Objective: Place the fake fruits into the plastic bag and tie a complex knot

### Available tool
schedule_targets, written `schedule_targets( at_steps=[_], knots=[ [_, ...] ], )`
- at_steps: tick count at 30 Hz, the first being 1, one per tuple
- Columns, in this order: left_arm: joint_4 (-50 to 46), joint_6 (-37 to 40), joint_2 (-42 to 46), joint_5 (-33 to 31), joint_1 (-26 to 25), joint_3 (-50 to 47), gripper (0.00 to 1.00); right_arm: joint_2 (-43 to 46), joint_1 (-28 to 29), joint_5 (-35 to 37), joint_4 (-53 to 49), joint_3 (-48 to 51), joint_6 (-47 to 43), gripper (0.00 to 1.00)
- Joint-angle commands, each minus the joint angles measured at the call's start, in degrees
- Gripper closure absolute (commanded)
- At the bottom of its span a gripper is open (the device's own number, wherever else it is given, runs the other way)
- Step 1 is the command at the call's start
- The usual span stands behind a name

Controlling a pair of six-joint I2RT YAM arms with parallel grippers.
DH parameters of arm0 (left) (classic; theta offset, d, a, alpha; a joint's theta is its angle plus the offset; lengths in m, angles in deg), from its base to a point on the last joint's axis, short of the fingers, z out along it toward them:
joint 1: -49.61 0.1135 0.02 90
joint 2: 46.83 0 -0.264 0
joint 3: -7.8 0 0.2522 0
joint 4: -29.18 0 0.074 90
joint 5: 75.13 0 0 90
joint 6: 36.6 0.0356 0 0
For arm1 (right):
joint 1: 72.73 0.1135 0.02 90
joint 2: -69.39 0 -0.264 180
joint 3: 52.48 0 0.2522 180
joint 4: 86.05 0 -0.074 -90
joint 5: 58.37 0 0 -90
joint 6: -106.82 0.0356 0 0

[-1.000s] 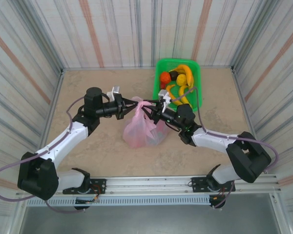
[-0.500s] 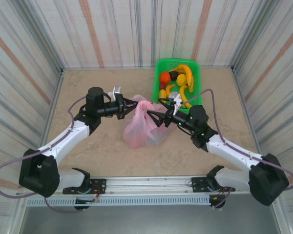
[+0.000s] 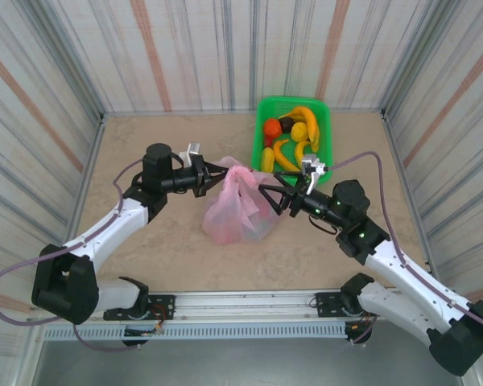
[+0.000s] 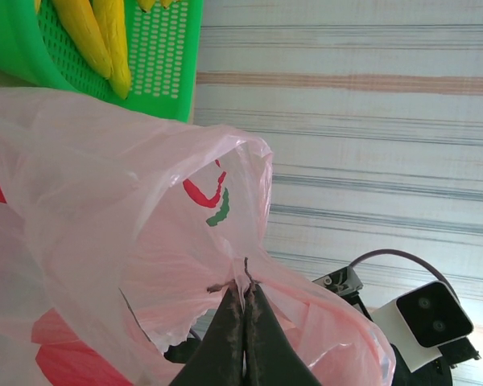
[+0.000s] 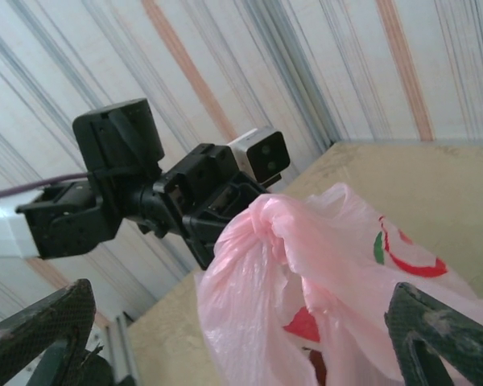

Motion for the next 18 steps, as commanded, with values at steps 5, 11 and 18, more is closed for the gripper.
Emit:
schedule_targets(
  at_steps=[5,11,18],
  knots=[
    [0.72,0.80,0.39,0.17,-0.29,1.50,1.00,-2.27,3.90,0.48,1.59,3.14,9.43,0.12],
    [0.89,0.75,0.39,0.16,-0.29,1.25,1.00,-5.79,7.17,3.20,2.92,3.51,8.36,0.16],
    [0.55,0.82,0.69,0.08,-0.33,1.36,1.00,-9.23,7.50,5.12,5.91,3.16,6.07,0.27]
  ],
)
